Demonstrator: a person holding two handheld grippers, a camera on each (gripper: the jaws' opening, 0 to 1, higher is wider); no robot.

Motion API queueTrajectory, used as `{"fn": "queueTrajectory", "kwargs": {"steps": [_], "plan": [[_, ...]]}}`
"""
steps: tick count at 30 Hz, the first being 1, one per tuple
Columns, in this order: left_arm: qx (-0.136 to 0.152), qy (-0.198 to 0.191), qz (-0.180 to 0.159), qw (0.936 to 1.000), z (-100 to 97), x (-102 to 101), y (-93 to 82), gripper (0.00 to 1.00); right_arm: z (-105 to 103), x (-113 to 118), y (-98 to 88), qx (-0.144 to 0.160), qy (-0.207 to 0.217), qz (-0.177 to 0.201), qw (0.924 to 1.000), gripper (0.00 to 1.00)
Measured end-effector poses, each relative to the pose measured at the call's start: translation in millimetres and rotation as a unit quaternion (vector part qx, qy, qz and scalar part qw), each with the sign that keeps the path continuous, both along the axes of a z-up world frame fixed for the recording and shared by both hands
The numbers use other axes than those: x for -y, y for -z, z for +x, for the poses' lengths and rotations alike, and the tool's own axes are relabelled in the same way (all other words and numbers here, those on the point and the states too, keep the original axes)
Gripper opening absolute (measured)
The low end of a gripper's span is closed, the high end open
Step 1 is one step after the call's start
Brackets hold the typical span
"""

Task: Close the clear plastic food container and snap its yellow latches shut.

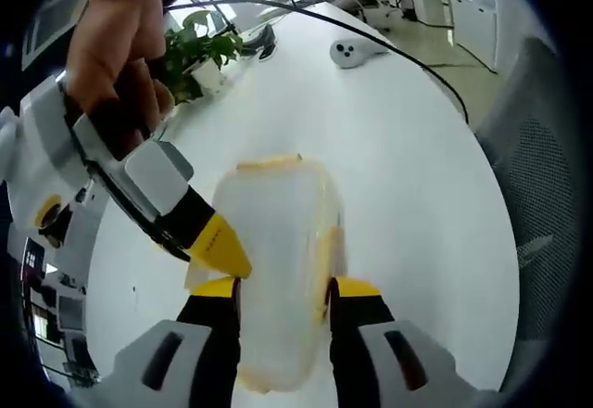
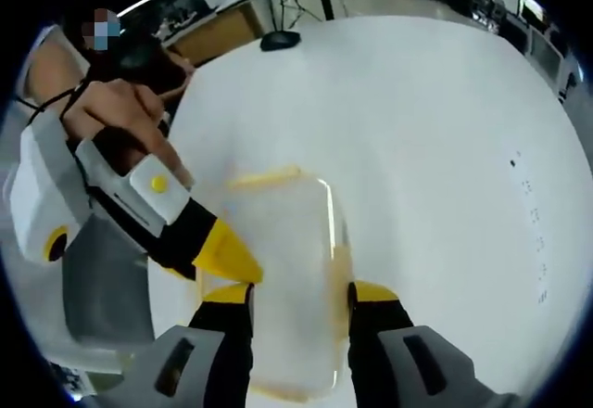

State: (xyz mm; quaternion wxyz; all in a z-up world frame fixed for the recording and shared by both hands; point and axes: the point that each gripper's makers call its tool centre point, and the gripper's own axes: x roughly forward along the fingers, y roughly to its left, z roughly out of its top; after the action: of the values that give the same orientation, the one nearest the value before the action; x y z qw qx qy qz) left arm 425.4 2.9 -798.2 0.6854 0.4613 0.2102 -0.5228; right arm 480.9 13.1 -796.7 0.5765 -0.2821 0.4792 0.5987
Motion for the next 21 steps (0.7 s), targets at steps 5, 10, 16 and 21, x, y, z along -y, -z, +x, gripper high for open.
{"fn": "queueTrajectory", "kwargs": {"steps": [5, 10, 16, 21], "plan": [[-0.004, 0.009, 0.008, 0.9999, -0.3, 0.0, -1.7, 0.38, -0.9, 1.2, -1.6, 0.008, 0.002, 0.013, 0.9999, 0.40], [-0.001, 0.007, 0.012, 0.9999, -0.4, 0.5, -2.7, 0.39, -0.4, 0.8, -1.0, 0.014, 0.003, 0.013, 0.9998, 0.40], [-0.021, 0.006, 0.011, 0.9997, 0.2, 0.7, -5.5, 0.39, -0.6, 1.3, -1.8, 0.019, 0.007, 0.016, 0.9997, 0.40], [-0.045, 0.010, -0.002, 0.9989, -3.8, 0.7, -7.3, 0.43, 2.1, 3.0, -2.4, 0.025, 0.020, 0.017, 0.9993, 0.43]]}}
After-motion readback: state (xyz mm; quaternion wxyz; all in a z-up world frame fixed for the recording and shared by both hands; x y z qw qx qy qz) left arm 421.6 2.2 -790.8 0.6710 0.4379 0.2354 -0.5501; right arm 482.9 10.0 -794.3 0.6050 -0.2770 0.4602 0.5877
